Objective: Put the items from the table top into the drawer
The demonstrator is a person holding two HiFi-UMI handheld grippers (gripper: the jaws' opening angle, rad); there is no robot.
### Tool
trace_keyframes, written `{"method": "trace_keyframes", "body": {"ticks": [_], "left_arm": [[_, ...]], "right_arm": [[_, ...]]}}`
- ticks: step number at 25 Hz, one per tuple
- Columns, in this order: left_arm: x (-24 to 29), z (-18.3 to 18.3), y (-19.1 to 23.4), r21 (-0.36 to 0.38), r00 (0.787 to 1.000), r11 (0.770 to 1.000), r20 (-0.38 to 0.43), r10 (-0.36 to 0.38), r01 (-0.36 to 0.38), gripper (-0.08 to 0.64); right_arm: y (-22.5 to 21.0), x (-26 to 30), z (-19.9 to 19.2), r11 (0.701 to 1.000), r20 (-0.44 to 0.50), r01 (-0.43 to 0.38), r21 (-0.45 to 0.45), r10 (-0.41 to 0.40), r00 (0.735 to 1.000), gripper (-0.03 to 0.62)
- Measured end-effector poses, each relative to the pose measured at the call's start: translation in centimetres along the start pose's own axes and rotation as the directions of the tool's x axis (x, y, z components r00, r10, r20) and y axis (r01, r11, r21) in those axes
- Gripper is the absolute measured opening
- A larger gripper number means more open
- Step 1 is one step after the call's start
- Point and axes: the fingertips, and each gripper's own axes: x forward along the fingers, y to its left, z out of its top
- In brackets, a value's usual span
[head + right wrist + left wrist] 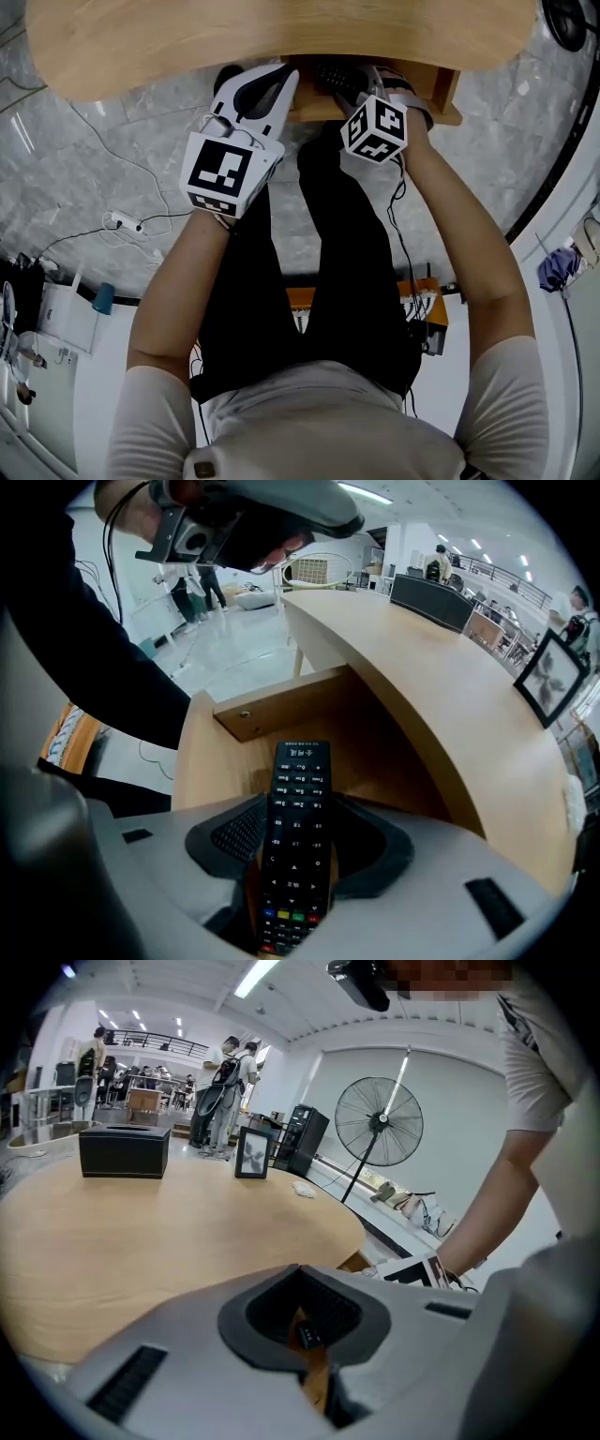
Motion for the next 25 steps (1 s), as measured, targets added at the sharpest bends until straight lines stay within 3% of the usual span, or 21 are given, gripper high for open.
{"method": "trace_keyframes", "body": {"ticks": [11, 25], "left_arm": [[0.0, -1.2, 0.4, -0.009, 1.0, 1.0, -0.013, 0.0, 0.0, 0.009], [-1.3, -0.1, 0.5, 0.005, 1.0, 1.0, -0.016, -0.01, 0.01, 0.009]], "right_arm": [[-0.4, 2.4, -1.2, 1.0, -0.052, 0.006, -0.001, -0.006, 0.999, 0.225], [-0.3, 1.0, -0.7, 1.0, -0.067, 0.025, 0.002, -0.025, 0.997, 0.245]]}}
